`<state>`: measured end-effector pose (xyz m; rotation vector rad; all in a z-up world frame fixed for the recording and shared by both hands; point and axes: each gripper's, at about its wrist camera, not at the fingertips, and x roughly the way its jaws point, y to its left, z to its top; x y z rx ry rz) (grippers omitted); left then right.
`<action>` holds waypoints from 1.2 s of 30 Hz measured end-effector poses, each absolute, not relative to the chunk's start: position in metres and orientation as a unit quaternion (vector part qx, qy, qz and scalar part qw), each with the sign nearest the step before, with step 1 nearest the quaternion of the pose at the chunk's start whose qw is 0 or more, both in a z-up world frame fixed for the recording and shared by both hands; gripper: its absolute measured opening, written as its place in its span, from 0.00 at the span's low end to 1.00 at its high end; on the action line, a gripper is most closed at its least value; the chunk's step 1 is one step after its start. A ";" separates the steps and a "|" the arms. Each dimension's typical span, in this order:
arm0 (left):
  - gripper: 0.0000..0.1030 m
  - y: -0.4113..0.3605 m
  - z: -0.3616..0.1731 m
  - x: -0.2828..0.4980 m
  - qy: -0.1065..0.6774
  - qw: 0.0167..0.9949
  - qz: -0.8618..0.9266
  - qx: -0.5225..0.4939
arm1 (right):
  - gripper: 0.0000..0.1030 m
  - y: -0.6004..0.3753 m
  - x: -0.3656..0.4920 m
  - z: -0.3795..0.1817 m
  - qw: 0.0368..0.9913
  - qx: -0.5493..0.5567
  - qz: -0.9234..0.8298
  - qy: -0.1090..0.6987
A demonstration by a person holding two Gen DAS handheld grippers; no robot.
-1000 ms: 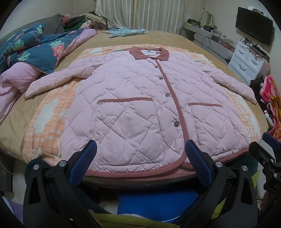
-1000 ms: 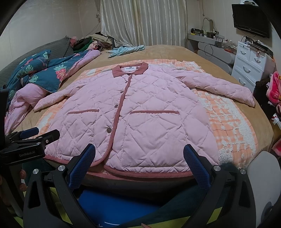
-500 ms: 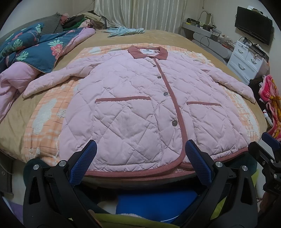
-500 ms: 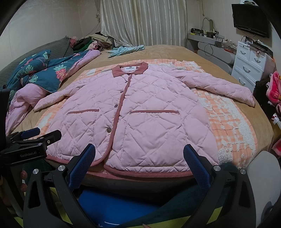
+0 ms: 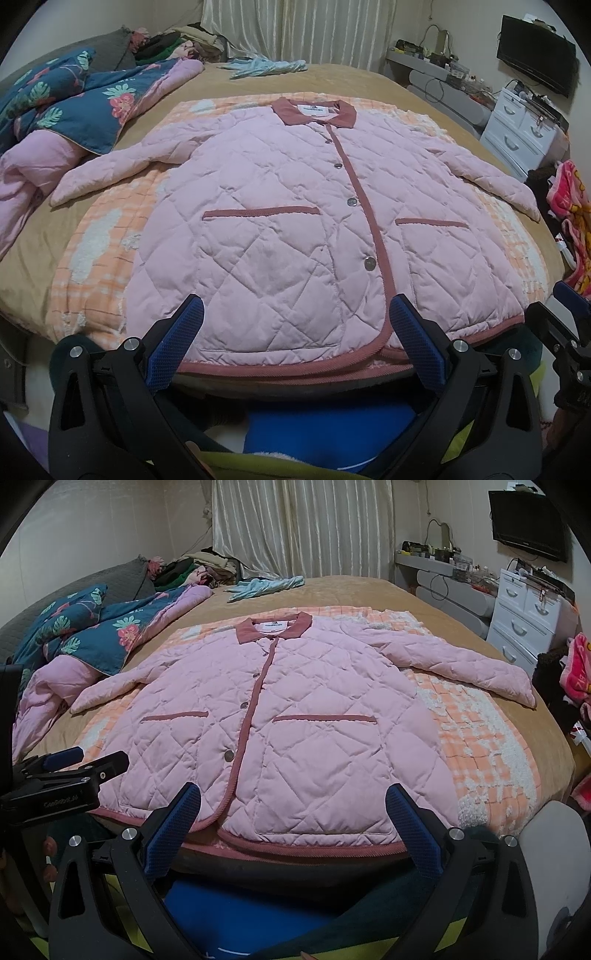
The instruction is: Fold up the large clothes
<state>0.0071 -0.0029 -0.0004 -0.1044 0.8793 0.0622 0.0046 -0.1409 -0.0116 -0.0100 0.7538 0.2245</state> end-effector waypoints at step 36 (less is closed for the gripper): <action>0.91 -0.080 0.042 0.199 0.423 0.905 -0.046 -0.017 | 0.96 -0.237 0.152 0.056 0.947 0.038 0.012 0.319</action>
